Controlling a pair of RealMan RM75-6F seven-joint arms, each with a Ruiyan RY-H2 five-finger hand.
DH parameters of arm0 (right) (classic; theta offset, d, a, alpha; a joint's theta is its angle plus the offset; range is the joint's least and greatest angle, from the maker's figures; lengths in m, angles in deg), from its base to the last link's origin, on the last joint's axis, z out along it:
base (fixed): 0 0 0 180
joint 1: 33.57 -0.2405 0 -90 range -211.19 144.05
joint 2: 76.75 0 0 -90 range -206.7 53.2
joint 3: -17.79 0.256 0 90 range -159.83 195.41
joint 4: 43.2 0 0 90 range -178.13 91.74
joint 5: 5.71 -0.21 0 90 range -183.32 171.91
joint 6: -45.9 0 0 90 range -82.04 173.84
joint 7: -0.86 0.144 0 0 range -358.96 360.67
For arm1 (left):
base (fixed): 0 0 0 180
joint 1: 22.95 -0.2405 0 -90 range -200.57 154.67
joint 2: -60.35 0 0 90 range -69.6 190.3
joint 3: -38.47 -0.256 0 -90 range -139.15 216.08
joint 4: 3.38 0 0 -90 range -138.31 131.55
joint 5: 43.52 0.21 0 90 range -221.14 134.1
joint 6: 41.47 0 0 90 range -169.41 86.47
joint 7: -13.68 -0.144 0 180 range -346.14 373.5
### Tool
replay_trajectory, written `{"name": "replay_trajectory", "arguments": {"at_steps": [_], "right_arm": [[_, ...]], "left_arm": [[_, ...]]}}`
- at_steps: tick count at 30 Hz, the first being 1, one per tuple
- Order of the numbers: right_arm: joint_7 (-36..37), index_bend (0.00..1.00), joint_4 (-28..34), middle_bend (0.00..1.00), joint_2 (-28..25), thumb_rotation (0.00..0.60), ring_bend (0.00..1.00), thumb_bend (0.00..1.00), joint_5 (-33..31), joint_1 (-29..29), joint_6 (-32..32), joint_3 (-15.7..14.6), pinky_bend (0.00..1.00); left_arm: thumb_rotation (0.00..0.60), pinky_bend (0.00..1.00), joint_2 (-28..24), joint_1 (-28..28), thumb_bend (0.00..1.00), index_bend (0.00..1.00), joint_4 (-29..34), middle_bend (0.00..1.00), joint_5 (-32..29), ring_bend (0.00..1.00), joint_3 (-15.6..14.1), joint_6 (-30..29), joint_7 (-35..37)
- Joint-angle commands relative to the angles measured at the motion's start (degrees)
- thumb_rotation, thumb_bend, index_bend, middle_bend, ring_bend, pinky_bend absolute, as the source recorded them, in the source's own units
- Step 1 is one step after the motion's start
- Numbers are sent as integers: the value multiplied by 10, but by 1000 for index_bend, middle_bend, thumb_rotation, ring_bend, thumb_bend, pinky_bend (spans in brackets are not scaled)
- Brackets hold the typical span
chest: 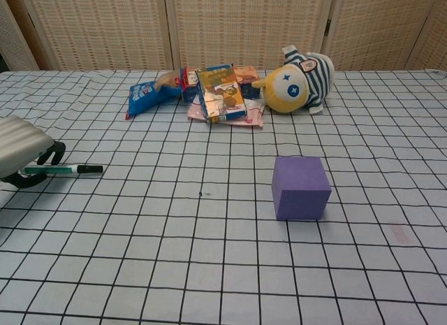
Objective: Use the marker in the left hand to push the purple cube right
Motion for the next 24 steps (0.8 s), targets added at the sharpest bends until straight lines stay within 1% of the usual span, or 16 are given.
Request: {"name": "replay_trajectory", "arguments": {"at_steps": [1,4,6,7,10,12,15,18,21,22,23,24], "right_arm": [[-2,0,1,0,0,600,0,137,0,1,0,0,0],[-6,0,2,0,1,600,0,138,0,2,1,0,0],[-8,0,3,0,2,600,0,137,-1,2,2,0,0],[-9,0,3,0,2,600,0,137,-1,3,2,0,0],[-12,0,4,0,3,600,0,137,-1,3,1,0,0],[-13,0,5,0,3,600,0,137,0,3,0,0,0],[-13,0,5,0,3,600,0,137,0,3,1,0,0],[-14,0,5,0,3,600,0,137,0,3,1,0,0],[-14,0,5,0,3,600,0,137,-1,4,1,0,0],[-14,0,5,0,3,600,0,137,-1,4,1,0,0],[-14,0,6,0,3,600,0,137,-2,4,1,0,0],[-14,0,6,0,3,600,0,137,-2,4,1,1,0]], "left_arm": [[600,1000,7,-5,550,577,-21,660,7,963,-5,2,15],[600,1000,5,-8,549,581,-31,659,10,963,-4,-1,28],[600,1000,0,-11,547,545,-30,640,10,963,-5,3,37],[600,1000,-3,-12,542,492,-26,615,9,963,-4,5,42],[600,1000,-13,-15,514,276,-11,500,8,953,-3,8,46],[600,1000,-19,-16,484,124,0,390,6,922,-2,11,43],[600,1000,-30,-18,457,10,27,266,-2,881,4,16,35],[600,1000,-41,-20,439,0,51,207,0,853,8,6,28],[600,986,-61,-26,423,0,94,189,7,818,11,-18,26],[600,964,-72,-30,415,0,116,185,10,788,12,-29,24],[600,922,-90,-36,410,0,154,179,14,731,13,-47,26],[600,860,-106,-42,404,0,185,173,19,648,14,-62,31]]}}
